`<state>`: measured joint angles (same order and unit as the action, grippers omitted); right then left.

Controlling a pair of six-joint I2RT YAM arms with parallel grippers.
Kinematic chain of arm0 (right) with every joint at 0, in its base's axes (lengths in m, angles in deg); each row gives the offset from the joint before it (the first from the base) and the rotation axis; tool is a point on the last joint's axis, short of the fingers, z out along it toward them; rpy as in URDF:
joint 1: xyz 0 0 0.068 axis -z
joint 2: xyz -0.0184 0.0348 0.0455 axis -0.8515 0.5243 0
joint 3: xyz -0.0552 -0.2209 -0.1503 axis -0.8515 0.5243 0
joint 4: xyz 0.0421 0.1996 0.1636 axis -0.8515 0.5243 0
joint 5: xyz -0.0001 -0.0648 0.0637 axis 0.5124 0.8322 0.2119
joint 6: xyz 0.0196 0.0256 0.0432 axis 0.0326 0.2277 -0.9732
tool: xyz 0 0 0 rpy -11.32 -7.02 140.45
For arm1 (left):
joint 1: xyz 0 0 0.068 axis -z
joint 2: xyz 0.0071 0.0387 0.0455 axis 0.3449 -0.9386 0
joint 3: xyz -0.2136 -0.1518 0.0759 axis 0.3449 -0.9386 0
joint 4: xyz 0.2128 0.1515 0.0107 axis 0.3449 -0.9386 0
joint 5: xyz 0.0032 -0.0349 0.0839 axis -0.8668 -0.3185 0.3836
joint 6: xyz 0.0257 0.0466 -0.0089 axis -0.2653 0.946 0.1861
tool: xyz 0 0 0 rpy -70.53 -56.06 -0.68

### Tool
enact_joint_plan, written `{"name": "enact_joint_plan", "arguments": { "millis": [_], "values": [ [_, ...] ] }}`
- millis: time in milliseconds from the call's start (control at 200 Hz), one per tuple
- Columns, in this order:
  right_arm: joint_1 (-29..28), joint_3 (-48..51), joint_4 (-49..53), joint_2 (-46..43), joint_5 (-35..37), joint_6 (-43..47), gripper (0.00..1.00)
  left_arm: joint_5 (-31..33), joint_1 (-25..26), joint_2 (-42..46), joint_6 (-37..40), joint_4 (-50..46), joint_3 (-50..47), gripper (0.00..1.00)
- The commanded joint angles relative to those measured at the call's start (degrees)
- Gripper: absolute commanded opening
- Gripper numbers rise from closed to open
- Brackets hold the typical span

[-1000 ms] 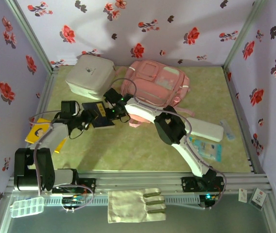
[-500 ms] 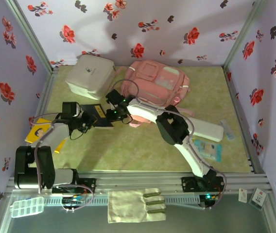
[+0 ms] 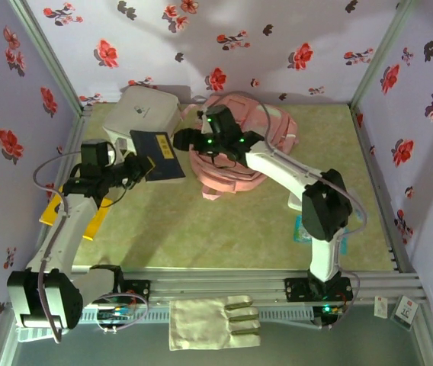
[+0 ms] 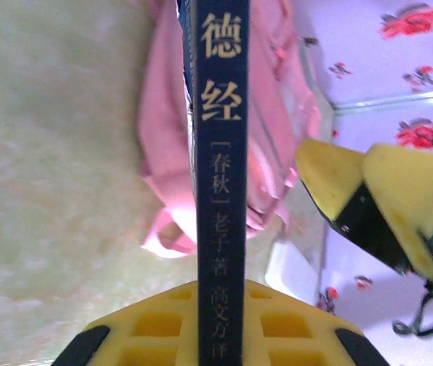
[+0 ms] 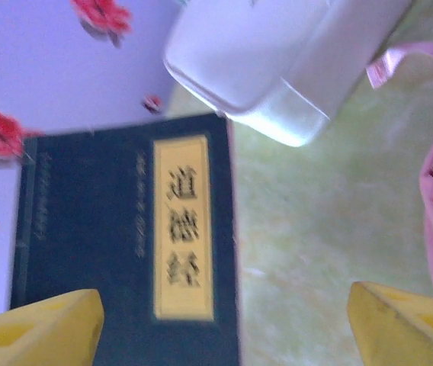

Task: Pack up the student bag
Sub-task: Pass the book.

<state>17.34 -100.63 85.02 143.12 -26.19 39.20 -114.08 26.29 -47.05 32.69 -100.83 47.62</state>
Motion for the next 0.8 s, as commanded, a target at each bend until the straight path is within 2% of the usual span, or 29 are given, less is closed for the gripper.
{"name": "enact_joint_plan", "arguments": {
  "millis": [0,175,365,525,710,795],
  "values": [
    [1.11,2.68,-8.21,-0.1,-3.27,-6.96,0.86,-8.25,1.79,-0.44,-1.58,3.95,3.47,0.0],
    [2.47,4.36,-11.38,-0.57,-3.94,-9.31,0.87,-15.16,3.64,-2.51,-8.16,14.21,4.98,0.0],
    [5.55,9.88,-30.81,-0.28,-12.39,-21.13,0.87,-20.23,4.08,-6.67,-14.76,24.61,6.73,0.0],
    [7.54,11.16,-44.55,0.31,-19.63,-30.9,0.86,-21.6,4.09,-10.25,-14.1,27.57,7.92,0.0],
    [10.79,12.52,-46.11,-1.83,-24.31,-32.76,0.79,-21.84,4.09,-14.36,-14.59,31.64,9.14,0.0],
    [12.47,13.32,-45.91,-3.03,-25.3,-32.46,0.7,-21.73,4.32,-15.53,-16.28,34.44,9.11,0.0]
  ]
}}
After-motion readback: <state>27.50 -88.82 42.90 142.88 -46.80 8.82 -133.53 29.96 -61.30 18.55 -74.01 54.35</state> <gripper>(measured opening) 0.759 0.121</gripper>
